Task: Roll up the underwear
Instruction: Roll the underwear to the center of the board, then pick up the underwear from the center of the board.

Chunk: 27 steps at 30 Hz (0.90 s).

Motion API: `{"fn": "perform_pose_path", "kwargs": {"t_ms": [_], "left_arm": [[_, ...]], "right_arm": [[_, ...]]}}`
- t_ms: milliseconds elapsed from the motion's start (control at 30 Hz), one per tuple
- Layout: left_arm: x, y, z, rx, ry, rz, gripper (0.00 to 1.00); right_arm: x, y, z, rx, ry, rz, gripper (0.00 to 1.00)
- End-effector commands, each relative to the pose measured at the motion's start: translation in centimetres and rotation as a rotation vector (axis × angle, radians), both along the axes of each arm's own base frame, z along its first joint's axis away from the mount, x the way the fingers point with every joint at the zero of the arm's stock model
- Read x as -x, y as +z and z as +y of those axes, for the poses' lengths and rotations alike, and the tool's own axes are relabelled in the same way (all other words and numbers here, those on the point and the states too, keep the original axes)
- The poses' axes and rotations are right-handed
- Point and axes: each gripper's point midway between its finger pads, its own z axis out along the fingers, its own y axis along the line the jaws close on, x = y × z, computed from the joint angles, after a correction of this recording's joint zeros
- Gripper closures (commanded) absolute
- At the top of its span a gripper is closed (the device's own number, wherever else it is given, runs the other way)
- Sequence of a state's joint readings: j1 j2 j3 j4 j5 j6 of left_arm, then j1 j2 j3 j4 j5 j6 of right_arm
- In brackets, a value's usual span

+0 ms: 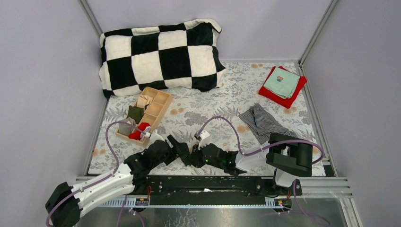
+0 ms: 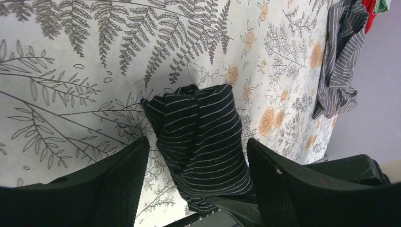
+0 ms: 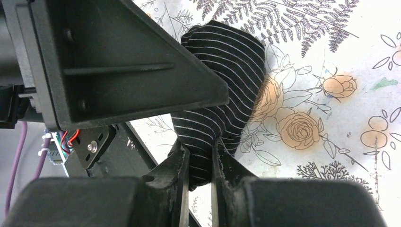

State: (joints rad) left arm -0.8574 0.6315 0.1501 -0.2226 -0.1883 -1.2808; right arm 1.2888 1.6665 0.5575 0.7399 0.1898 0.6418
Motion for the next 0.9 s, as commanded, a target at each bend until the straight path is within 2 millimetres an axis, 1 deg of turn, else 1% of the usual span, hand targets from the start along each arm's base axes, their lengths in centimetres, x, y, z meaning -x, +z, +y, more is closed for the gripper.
{"fn": "perform_pose_path", "kwargs": {"t_ms": [0, 133, 267, 500, 767, 867], "left_arm": [[-0.7, 0.3, -0.8, 0.056, 0.022, -0.017, 0.2], [-0.8, 0.1, -1.0, 0.066, 0.028, -0.017, 0.24], [-0.6, -0.3, -1.0, 0.063, 0.019, -0.009, 0.27], [-0.2, -1.2, -0.9, 0.067, 0.006, -0.006, 0.34], [0.0, -1.8, -0.8, 0.049, -0.008, 0.0, 0.37], [-0.1, -1.9, -1.1, 0.058, -0.015, -0.003, 0.42]], "right_arm": [[0.5, -2.2, -1.0, 0.04, -0.023, 0.052, 1.0], [0.4, -2.0, -0.8, 0.013, -0.034, 0.059, 1.0], [0.0, -1.6, -1.1, -0.025, -0.087, 0.07, 1.0], [-0.8, -0.6, -1.4, -0.15, -0.182, 0.105, 1.0], [-0.9, 0.4, -0.8, -0.239, -0.195, 0.126, 1.0], [-0.8, 0.7, -0.5, -0.279, -0.193, 0.144, 1.0]]}}
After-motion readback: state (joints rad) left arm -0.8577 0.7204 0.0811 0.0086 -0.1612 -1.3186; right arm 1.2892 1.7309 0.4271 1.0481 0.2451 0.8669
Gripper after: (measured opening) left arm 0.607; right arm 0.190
